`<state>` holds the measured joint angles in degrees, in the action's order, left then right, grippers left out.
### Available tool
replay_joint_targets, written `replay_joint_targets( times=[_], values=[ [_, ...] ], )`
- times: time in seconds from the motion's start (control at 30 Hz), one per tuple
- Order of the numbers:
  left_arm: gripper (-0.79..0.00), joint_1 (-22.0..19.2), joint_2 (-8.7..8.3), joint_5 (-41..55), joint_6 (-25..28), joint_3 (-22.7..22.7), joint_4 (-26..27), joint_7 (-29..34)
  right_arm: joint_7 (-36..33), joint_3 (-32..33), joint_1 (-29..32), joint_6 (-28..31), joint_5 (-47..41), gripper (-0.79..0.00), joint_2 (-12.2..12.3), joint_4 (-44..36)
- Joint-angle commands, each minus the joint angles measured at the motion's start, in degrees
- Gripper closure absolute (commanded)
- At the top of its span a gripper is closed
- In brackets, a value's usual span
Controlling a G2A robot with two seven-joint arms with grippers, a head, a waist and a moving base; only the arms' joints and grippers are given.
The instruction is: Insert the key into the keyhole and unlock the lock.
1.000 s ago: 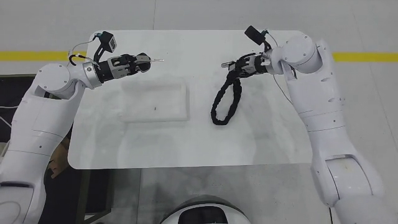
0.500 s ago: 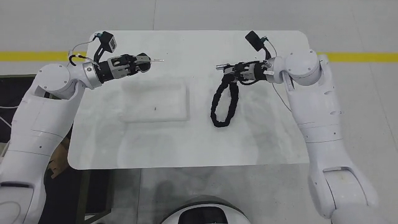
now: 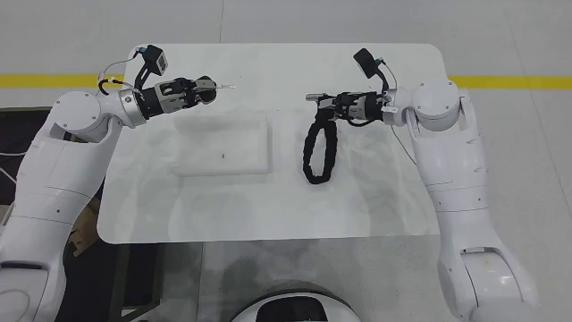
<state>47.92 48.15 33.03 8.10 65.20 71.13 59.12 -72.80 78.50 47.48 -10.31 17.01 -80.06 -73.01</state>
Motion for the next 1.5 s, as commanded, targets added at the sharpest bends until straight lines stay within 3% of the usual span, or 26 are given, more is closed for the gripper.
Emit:
replay_joint_targets(
  times=[0.0,0.17,0.23,0.4,0.6,0.77,1.07,1.1,1.23,1.47],
  values=[
    [0.000,0.0,0.00,0.0,0.0,0.0,0.0,0.0,0.0,0.0,0.0,0.0,0.0,0.000,0.0,0.0],
    [0.000,0.0,0.00,0.0,0.0,0.0,0.0,0.0,0.0,0.0,0.0,0.0,0.0,0.000,0.0,0.0],
    [0.000,0.0,0.00,0.0,0.0,0.0,0.0,0.0,-1.0,1.8,3.0,-1.2,-3.6,0.000,-0.3,-1.5],
    [0.000,0.0,0.00,0.0,0.0,0.0,0.0,0.0,-1.3,6.8,12.0,-1.5,-19.1,0.000,-0.2,-9.0],
    [0.000,0.0,0.00,0.0,0.0,0.0,0.0,0.0,-3.8,9.0,14.1,-3.9,-37.0,0.000,0.1,-8.0],
    [0.000,0.0,0.00,0.0,0.0,0.0,0.0,0.0,-3.2,6.7,15.0,-1.6,-41.8,0.000,0.4,-8.1],
    [0.000,0.0,0.00,0.0,0.0,0.0,0.0,0.0,-2.1,6.0,15.0,0.2,-40.1,0.000,0.7,-8.4],
    [0.000,0.0,0.00,0.0,0.0,0.0,0.0,0.0,-1.6,6.1,17.4,0.8,-39.9,0.000,0.8,-10.0],
    [0.000,0.0,0.00,0.0,0.0,0.0,0.0,0.0,0.5,7.3,22.5,6.2,-25.3,0.000,2.5,-22.3],
    [0.000,0.0,0.00,0.0,0.0,0.0,0.0,0.0,-0.1,7.6,23.0,16.8,-5.3,0.000,4.8,-34.2]
  ],
)
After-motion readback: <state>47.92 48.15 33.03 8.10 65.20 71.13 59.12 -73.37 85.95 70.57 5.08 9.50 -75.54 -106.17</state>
